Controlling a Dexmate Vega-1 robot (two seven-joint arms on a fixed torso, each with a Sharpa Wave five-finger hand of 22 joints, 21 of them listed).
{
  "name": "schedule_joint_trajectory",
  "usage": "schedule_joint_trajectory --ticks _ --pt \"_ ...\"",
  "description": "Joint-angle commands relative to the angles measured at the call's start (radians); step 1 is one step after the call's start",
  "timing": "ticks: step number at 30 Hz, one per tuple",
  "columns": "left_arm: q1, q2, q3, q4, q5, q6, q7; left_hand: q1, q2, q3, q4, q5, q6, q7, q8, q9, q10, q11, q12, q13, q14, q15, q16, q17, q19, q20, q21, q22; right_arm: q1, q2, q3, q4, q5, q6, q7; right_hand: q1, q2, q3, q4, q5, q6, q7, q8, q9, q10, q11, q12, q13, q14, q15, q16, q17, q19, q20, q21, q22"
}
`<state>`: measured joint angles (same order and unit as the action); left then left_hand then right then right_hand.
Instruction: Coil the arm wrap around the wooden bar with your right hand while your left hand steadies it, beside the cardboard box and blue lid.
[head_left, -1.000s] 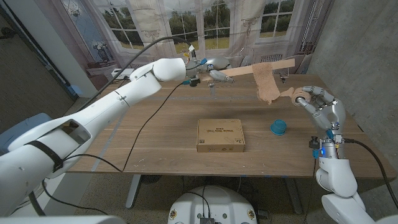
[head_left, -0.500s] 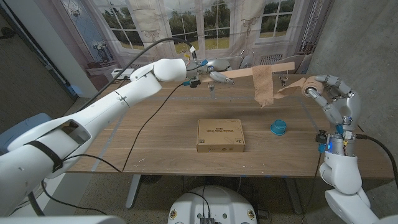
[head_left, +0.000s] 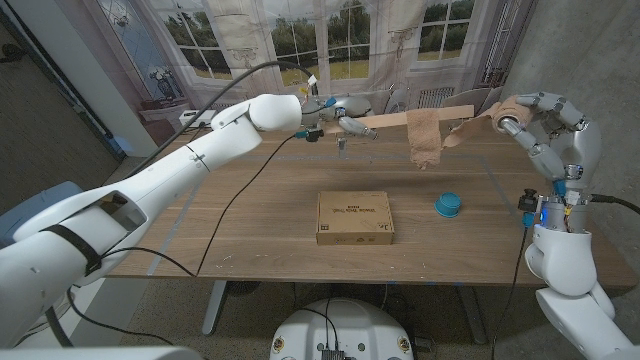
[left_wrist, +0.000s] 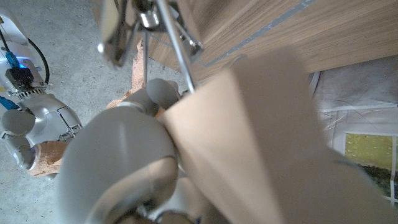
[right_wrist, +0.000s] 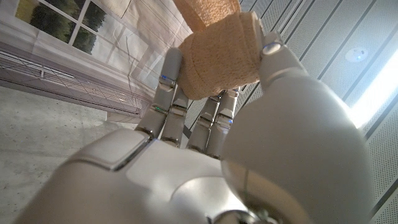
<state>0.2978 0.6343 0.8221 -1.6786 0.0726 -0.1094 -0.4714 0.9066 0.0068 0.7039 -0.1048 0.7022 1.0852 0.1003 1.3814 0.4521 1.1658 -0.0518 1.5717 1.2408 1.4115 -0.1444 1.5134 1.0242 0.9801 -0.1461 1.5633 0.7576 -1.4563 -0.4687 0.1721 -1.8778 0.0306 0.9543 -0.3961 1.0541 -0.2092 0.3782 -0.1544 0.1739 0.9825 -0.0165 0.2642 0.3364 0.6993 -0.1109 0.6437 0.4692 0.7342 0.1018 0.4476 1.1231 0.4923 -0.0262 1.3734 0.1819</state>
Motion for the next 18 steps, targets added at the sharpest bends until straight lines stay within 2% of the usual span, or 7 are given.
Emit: schedule_joint_trajectory --ticks 1,6,11,18 --pt "-0.002 -0.002 0.007 -0.014 0.01 0.02 -0.005 -0.001 0.007 0.007 0.0 -0.002 -0.026 0.016 0.009 0.006 0.003 -0.009 0.004 0.003 -0.001 -0.006 0.002 0.001 -0.001 -0.028 0.002 0.003 0.007 -0.092 0.057 -0.119 -0.038 -0.137 0.013 0.323 0.33 0.005 0.006 0.0 0.007 -0.001 -0.002 0.003 0.17 0.075 0.005 0.013 0.459 -0.329 -0.006 0.001 -0.024 -0.157 0.007 0.0" --pt "-0.004 -0.006 0.01 -0.014 0.012 0.013 -0.005 -0.001 0.007 0.007 0.0 -0.002 -0.024 0.019 0.006 -0.001 0.001 -0.01 0.004 0.003 0.0 -0.005 0.002 0.0 -0.001 -0.029 0.003 0.005 0.02 -0.149 0.072 -0.166 -0.028 -0.234 0.04 0.323 0.33 0.005 0.005 0.0 0.008 0.001 -0.003 0.003 0.173 0.074 0.003 0.011 0.464 -0.329 -0.007 0.002 -0.024 -0.155 0.011 0.0" --pt "-0.006 -0.009 0.014 -0.011 0.012 0.019 -0.01 -0.002 0.008 0.008 0.0 -0.002 -0.025 0.02 0.008 0.002 0.003 -0.009 0.004 0.003 -0.001 -0.005 0.003 0.003 -0.001 -0.029 0.001 0.005 0.047 -0.231 0.086 -0.211 0.006 -0.325 0.093 0.325 0.33 0.005 0.003 0.0 0.006 0.003 -0.004 0.004 0.176 0.077 0.001 0.01 0.467 -0.329 -0.009 0.002 -0.024 -0.156 0.013 0.0" --pt "-0.003 -0.005 0.015 -0.017 0.016 0.024 -0.009 -0.002 0.008 0.008 -0.001 -0.002 -0.028 0.018 0.011 0.006 0.003 -0.012 0.004 0.003 0.001 -0.004 -0.001 -0.004 -0.001 -0.029 0.0 0.002 0.13 -0.338 0.062 -0.233 0.066 -0.434 0.17 0.326 0.33 0.006 0.002 0.0 0.004 0.004 -0.007 0.004 0.174 0.074 -0.001 0.012 0.468 -0.329 -0.016 -0.001 -0.026 -0.156 0.017 0.0"
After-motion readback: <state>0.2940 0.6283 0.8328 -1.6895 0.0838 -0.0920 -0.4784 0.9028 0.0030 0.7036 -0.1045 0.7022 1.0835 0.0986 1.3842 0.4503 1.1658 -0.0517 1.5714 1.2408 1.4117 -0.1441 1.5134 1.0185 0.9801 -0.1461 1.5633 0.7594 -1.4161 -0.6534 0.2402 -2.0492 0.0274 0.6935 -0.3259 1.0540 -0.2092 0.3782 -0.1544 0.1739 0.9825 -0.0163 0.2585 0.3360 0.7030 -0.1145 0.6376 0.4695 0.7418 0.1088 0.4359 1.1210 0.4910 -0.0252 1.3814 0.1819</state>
